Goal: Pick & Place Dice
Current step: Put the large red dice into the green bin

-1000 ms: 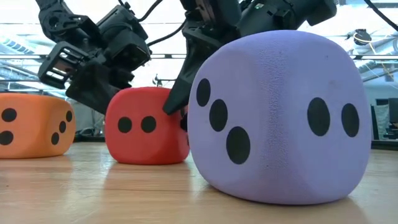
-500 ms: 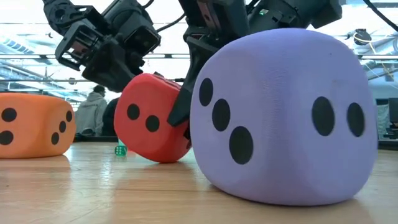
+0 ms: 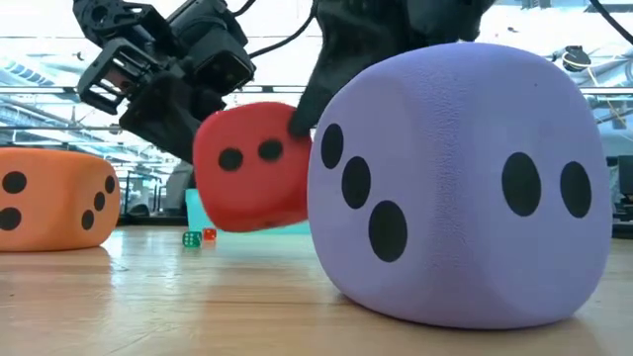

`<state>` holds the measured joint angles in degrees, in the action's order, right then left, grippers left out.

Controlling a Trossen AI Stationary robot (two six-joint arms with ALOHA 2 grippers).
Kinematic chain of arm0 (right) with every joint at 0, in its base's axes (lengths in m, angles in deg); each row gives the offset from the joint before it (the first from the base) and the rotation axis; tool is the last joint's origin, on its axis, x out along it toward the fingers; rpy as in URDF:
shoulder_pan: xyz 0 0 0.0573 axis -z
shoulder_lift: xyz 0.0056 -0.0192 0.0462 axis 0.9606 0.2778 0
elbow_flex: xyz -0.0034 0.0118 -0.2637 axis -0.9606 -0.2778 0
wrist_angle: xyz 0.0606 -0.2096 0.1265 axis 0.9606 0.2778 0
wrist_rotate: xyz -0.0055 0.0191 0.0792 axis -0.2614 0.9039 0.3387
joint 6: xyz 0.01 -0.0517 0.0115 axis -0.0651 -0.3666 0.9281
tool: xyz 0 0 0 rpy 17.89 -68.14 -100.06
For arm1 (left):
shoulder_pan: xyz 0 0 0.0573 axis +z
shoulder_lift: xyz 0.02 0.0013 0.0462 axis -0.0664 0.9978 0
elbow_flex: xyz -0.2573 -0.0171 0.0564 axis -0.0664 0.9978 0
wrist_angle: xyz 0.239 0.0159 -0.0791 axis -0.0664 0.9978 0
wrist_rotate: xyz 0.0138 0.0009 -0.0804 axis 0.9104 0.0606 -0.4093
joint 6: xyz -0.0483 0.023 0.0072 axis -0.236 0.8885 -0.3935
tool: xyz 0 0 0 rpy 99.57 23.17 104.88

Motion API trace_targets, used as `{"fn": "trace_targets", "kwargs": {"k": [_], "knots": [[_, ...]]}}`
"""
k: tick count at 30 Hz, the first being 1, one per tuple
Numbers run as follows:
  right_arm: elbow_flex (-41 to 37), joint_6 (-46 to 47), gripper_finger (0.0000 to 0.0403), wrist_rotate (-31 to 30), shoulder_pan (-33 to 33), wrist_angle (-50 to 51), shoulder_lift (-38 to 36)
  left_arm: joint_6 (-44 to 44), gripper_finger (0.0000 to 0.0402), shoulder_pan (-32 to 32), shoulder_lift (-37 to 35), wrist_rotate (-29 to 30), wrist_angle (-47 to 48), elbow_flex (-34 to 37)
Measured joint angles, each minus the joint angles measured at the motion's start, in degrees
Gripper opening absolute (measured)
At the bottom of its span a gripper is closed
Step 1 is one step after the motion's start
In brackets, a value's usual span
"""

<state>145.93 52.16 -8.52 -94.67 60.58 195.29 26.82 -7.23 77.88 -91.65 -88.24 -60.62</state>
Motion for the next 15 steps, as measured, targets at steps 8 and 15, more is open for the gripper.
{"fn": "trace_targets", "kwargs": {"k": [8,15], "knots": [[0.22,-3.56,0.0153,-4.13,0.16,0.3,-3.76,1.79,0.0266,-0.07,-3.82,2.79,9.71,-3.98],[0.22,-6.34,0.0153,-7.1,0.41,1.86,-6.5,4.03,0.0267,-0.01,-5.39,6.12,15.61,-7.92]]}}
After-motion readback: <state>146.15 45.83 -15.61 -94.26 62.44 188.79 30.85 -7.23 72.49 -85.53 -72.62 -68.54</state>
